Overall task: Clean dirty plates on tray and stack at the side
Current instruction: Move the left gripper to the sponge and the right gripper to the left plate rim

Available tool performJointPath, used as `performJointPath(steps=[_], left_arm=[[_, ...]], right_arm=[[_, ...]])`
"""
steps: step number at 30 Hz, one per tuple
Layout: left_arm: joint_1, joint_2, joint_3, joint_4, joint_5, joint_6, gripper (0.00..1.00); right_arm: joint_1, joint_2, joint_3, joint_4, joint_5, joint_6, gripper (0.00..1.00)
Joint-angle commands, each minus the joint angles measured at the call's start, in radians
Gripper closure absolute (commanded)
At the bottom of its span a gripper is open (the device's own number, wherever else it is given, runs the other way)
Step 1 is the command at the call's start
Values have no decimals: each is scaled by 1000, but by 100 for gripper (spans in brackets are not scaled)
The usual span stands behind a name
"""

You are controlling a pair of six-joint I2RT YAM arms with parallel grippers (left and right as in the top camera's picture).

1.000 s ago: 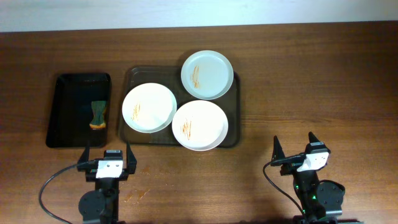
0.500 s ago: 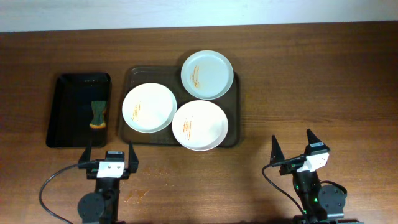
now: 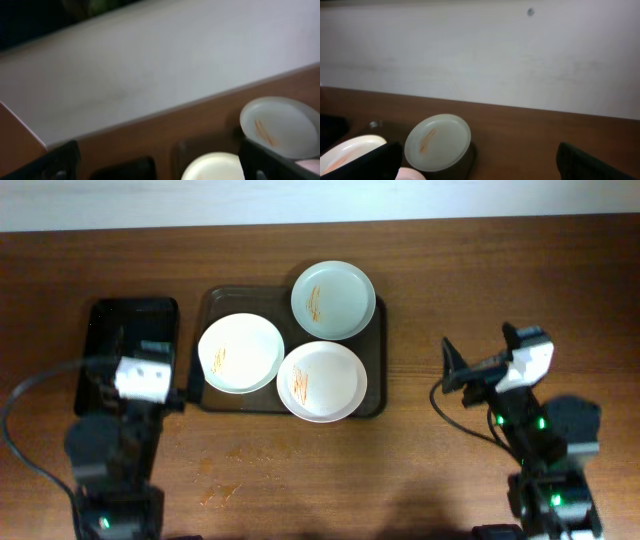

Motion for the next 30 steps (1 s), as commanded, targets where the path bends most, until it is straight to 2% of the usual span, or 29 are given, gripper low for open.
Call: performJointPath(steps=[1, 5, 9, 12, 14, 16, 18, 21, 24, 26, 28, 29, 30], left_arm=[[-4, 212, 231, -119, 19, -10, 1], [-4, 539, 607, -423, 34, -10, 1], [-4, 804, 903, -699, 40, -10, 1], [-4, 947, 1071, -909, 97, -10, 1], [-4, 989, 1106, -974, 127, -10, 1], [-4, 1008, 1105, -1017, 129, -10, 1], [-4, 1010, 1105, -1059, 119, -10, 1], [-5, 1010, 1105, -1062, 222, -10, 1], [-1, 1010, 1105, -1046, 224, -13, 1], [8, 1010, 1106, -1022, 132, -121, 1], [35, 1010, 1115, -1008, -106, -322, 1], [50, 1010, 1128, -1012, -188, -385, 1], [67, 1010, 1146, -1024, -210, -412, 1]], right_arm=[[-3, 144, 150, -69, -66, 4, 2], [-3, 368, 429, -330, -68, 4, 2], [-3, 554, 682, -571, -96, 3, 2], [-3, 711, 890, -808, -154, 3, 2], [-3, 785, 988, -909, -174, 4, 2], [-3, 835, 1033, -926, -195, 4, 2], [-1, 859, 1030, -851, -228, 7, 2], [21, 898, 1030, -733, -309, 133, 2], [128, 932, 1035, -675, -227, 214, 0], [200, 954, 1051, -661, -151, 246, 4], [299, 1007, 1110, -667, -77, 268, 7], [346, 1052, 1162, -678, -55, 268, 9], [380, 1101, 1217, -695, -40, 273, 10]])
